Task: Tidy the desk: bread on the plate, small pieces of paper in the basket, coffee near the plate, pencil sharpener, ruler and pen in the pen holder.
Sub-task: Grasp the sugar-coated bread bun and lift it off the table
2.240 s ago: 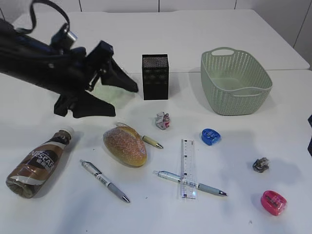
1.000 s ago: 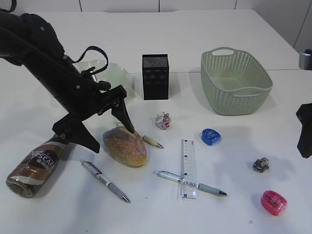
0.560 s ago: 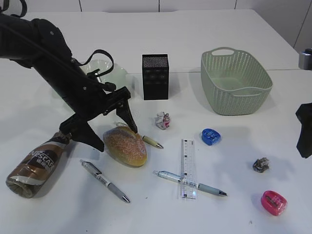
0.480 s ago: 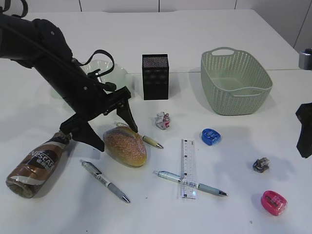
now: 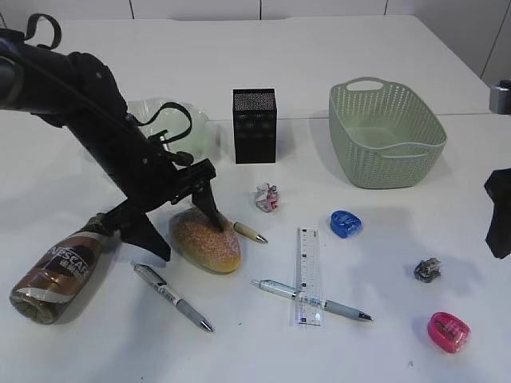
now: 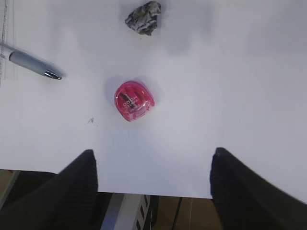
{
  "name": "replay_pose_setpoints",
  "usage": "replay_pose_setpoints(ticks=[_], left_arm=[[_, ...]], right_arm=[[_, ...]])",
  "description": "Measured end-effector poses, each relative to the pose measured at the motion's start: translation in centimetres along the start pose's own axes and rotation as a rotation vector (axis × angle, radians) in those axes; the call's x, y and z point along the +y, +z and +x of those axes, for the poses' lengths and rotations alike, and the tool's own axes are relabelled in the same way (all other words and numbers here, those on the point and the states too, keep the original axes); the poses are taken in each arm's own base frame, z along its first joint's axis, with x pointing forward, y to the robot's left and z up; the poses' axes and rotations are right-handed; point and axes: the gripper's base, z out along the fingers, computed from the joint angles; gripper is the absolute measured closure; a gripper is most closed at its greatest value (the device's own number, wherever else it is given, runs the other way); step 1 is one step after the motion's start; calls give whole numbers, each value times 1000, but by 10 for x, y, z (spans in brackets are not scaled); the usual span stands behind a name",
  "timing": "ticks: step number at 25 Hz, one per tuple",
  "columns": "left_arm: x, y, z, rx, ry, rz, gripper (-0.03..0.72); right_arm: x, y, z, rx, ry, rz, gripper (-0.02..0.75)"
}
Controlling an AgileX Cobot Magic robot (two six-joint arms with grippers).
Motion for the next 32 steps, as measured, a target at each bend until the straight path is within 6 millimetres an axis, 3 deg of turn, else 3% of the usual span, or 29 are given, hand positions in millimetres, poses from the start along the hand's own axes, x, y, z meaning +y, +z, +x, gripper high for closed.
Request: replay_pose_setpoints(ticks=[6,21,32], left_arm=[[0,4,-2,0,-10,7,104],[1,9,-5,15,22,5,470],[3,9,1,94,62,-17,502]], right_arm=[[0,0,0,0,0,0,170],[0,0,0,-4,0,0,170],[0,0,0,0,2,0,170]])
